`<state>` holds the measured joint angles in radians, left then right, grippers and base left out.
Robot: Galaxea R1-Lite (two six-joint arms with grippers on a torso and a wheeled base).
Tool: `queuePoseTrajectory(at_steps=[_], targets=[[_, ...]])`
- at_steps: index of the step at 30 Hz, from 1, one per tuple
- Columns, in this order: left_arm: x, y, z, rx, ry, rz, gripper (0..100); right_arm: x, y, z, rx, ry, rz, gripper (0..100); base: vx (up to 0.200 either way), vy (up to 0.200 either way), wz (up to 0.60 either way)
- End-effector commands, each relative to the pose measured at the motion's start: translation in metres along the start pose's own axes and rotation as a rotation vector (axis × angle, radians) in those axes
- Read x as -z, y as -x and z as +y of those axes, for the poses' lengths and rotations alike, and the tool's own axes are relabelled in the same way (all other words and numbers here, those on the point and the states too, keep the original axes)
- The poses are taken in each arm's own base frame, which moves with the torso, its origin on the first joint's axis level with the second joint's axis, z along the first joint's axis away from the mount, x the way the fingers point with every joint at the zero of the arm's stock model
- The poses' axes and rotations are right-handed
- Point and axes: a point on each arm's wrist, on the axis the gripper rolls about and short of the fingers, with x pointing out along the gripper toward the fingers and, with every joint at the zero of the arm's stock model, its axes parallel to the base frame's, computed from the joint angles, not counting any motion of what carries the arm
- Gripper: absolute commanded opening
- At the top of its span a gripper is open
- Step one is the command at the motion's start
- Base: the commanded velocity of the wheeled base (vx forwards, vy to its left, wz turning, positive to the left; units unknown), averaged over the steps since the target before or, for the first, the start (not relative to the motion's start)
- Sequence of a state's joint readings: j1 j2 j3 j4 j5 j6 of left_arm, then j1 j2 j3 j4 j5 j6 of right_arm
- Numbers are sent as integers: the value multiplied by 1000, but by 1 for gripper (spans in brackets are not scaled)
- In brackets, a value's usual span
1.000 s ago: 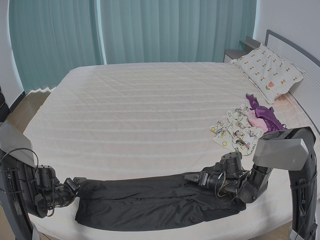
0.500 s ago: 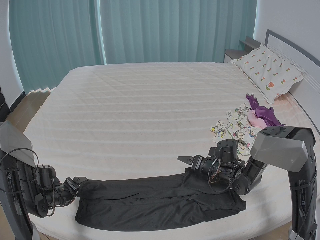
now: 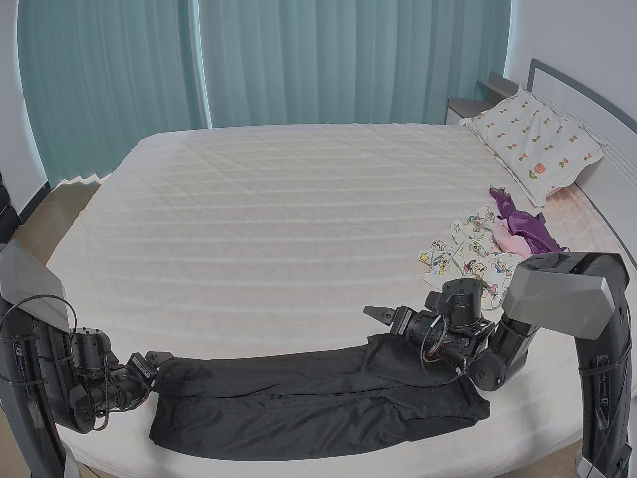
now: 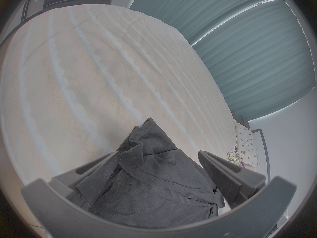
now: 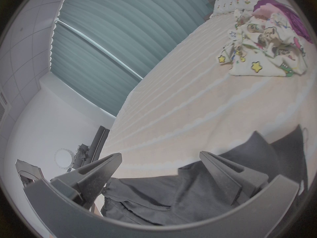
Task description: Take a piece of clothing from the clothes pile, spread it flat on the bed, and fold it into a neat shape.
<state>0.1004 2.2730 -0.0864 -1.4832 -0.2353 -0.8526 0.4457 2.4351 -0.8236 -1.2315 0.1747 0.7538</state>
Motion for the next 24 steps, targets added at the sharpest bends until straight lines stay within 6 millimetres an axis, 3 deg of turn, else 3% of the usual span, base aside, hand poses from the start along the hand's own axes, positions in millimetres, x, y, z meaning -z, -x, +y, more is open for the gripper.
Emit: queuePoseTrajectory(at_steps=[1, 7, 8, 9, 13, 21, 24], targets=[[0, -1, 0, 2, -1, -2, 100, -17, 24, -2, 26, -4, -36, 100, 0, 0, 0], [0, 0, 0, 0, 0, -1, 100, -21, 83, -32, 184, -2, -23, 100, 0, 0, 0], [0, 0, 0, 0, 0, -1, 100, -21, 83, -32, 184, -2, -23, 100, 0, 0, 0], [0, 0, 0, 1, -1, 1, 100, -18, 99, -41, 218, -21, -23, 100, 0, 0, 0], [1, -1, -1, -5, -4, -5, 100, -6, 121, -51, 251, -47, -18, 100, -50, 0, 0], [2, -1, -1, -11, -5, -6, 100, 14, 126, -64, 252, -109, -11, 100, -200, 0, 0], [2, 0, -1, -13, -8, -7, 100, 16, 126, -66, 257, -132, -7, 100, 0, 0, 0]])
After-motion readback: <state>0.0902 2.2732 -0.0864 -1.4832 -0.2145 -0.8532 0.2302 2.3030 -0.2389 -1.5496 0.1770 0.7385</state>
